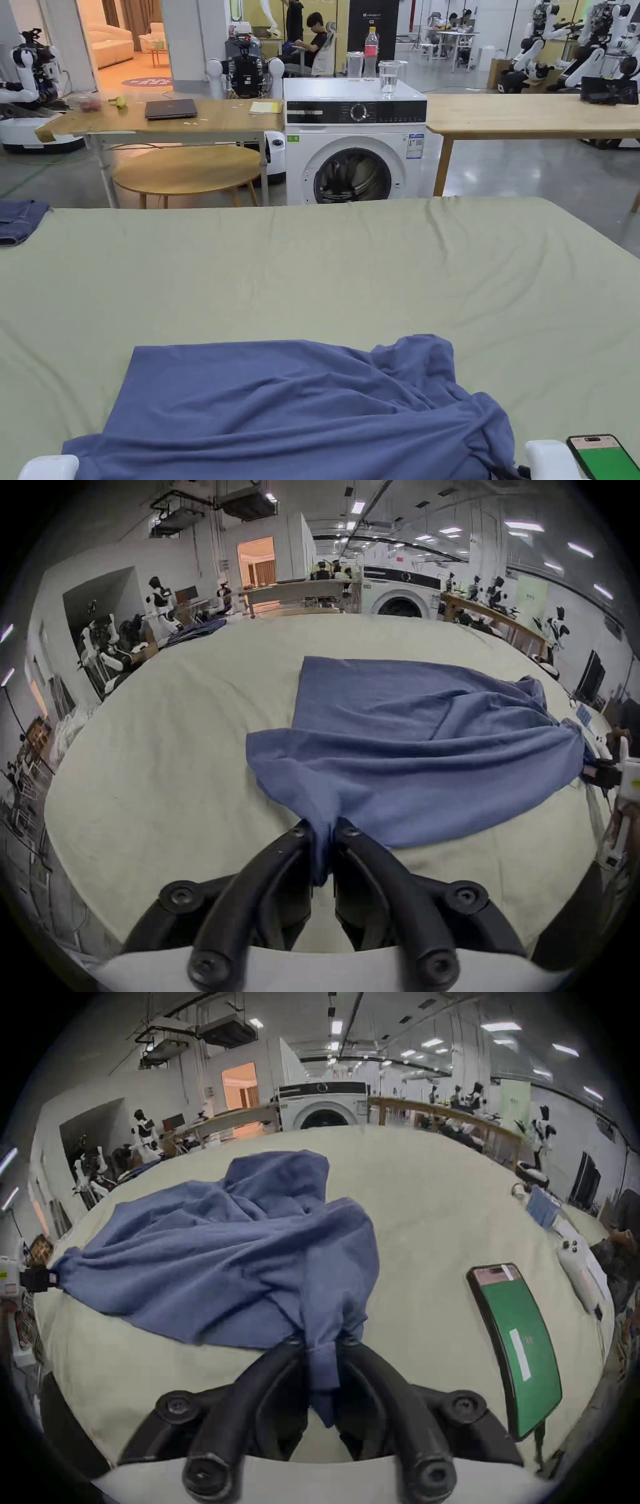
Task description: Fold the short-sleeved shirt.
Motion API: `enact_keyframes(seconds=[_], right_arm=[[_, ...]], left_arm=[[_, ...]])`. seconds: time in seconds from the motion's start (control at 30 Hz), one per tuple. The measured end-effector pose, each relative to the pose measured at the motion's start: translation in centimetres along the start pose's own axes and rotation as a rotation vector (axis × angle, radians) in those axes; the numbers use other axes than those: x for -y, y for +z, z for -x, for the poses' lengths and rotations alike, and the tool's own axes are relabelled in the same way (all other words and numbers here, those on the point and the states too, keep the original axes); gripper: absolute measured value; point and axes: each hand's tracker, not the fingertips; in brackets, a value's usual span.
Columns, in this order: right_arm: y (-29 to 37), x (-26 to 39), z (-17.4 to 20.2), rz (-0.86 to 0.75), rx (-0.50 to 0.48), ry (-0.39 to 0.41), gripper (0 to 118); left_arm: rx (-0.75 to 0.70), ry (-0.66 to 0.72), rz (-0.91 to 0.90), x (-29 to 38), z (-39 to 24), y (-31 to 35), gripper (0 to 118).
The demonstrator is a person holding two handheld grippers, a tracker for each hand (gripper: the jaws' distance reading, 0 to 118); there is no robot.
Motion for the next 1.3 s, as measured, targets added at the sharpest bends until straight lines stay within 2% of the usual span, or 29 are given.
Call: enact_keyframes(seconds=[0.07,0.23,0.37,0.47,0.6,0.67,0.7,0.77,0.8,0.83,0.93,1.0,1.07,1.1,1.13,1.17,1.2,1.23,1.27,1.3], right_arm=[[2.0,-0.3,-0.3,-0.045,-0.036,-0.049,8],[9.8,-1.1,-0.1,-0.172,-0.058,-0.044,8],[14.1,-0.5,0.2,-0.16,-0.054,-0.025,8],[13.5,1.7,-0.1,-0.052,-0.042,-0.039,8],[9.8,5.2,-0.2,0.084,-0.007,-0.075,9],[9.0,5.8,-0.3,0.089,0.029,-0.085,14],[9.2,5.8,-0.3,0.076,0.047,-0.094,25],[10.4,5.0,-0.1,0.027,0.077,-0.099,83],[11.3,4.0,0.3,0.002,0.071,-0.092,101],[12.3,2.9,0.9,-0.05,0.056,-0.076,107],[14.6,-0.6,3.5,-0.225,0.028,-0.033,107],[15.5,-2.6,5.9,-0.332,-0.007,-0.007,107],[15.6,-3.9,8.3,-0.432,-0.039,0.006,107],[15.5,-4.1,9.4,-0.472,-0.036,0.008,106],[15.5,-4.3,10.5,-0.492,-0.034,0.014,94],[15.4,-4.4,11.2,-0.489,-0.055,0.021,67],[15.1,-4.3,11.7,-0.486,-0.09,0.028,67],[14.8,-4.2,12.2,-0.478,-0.097,0.029,55],[14.5,-4.1,12.7,-0.471,-0.091,0.029,29],[14.2,-3.8,13.1,-0.46,-0.084,0.038,0]], left_arm=[[0.012,0.011,-0.01,0.1,0.7,0.9,4],[0.057,0.022,-0.068,-0.5,2.6,5.5,4],[0.059,0.009,-0.079,0.3,4.1,9.0,4],[0.064,0.035,-0.015,2.8,5.2,9.1,4],[0.089,0.069,0.104,6.9,5.7,5.4,4],[0.059,0.077,0.079,7.7,5.7,5.2,4],[0.057,0.115,0.032,7.7,6.1,5.7,12],[0.011,0.119,-0.05,7.3,7.0,6.3,73],[-0.019,0.087,-0.092,6.7,7.0,7.0,97],[-0.044,0.059,-0.135,5.9,6.7,7.7,108],[-0.069,-0.031,-0.252,2.7,4.4,9.7,108],[-0.035,-0.071,-0.312,0.6,2.2,10.5,108],[0.021,-0.085,-0.385,-1.1,0.2,10.9,104],[0.04,-0.09,-0.407,-1.8,-0.7,10.9,98],[0.052,-0.099,-0.416,-2.0,-1.4,10.8,76],[0.046,-0.103,-0.416,-2.2,-1.9,10.6,44],[0.061,-0.107,-0.419,-2.5,-2.2,10.5,44],[0.078,-0.105,-0.408,-2.6,-2.4,10.2,30],[0.067,-0.106,-0.407,-2.3,-2.6,9.6,6],[0.051,-0.112,-0.421,-2.0,-2.6,9.4,0]])
